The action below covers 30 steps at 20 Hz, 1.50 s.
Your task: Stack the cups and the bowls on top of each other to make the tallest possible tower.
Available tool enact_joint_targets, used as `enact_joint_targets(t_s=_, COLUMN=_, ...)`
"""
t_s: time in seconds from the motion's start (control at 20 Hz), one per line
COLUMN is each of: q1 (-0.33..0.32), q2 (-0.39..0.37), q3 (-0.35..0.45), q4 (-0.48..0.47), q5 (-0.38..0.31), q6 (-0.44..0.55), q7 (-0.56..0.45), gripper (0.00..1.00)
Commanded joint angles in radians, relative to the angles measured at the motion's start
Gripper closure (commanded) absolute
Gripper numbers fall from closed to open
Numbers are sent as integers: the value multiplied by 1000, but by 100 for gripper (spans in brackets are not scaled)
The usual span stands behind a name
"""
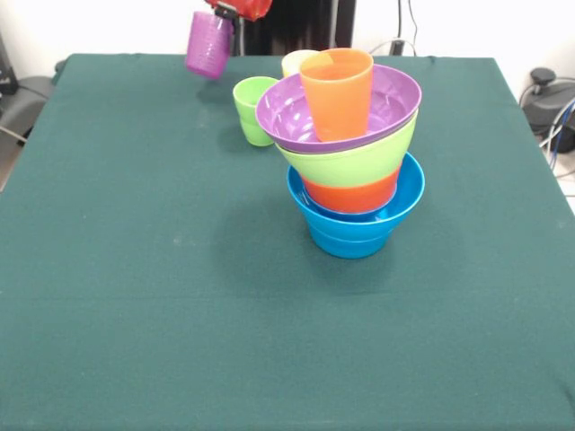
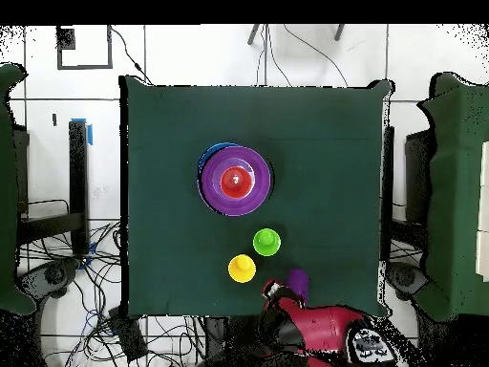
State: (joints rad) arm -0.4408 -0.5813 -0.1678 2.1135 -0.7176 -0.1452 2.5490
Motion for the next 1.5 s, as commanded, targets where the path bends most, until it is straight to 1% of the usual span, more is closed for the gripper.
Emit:
enact_joint_targets(t_s=0.05, q1=0, q2=-98, q3=165, q4=-12, q5=-31, q6=131, q7=-57, gripper=100)
enact_joint_targets(t_s=0.2, q1=-17, q2=-117, q3=192, q4=-7, q5=-29, q6=158, q7=-68, gripper=100)
enact_joint_targets(t_s=0.25, q1=-40, q2=-147, q3=228, q4=2, q5=-23, q6=193, q7=-86, gripper=100)
enact_joint_targets(t_s=0.65, q1=-128, q2=-317, q3=375, q4=79, q5=39, q6=350, q7=-159, gripper=100)
enact_joint_targets(t_s=1.0, q1=-166, q2=-390, q3=454, q4=104, q5=63, q6=434, q7=-176, gripper=100)
enact_joint_targets(t_s=1.25, q1=-197, q2=-467, q3=520, q4=136, q5=117, q6=508, q7=-200, gripper=100)
enact_joint_targets(t_s=1.35, q1=-202, q2=-493, q3=538, q4=147, q5=138, q6=530, q7=-205, gripper=100)
enact_joint_targets(t_s=1.5, q1=-196, q2=-509, q3=550, q4=153, q5=139, q6=535, q7=-190, gripper=100)
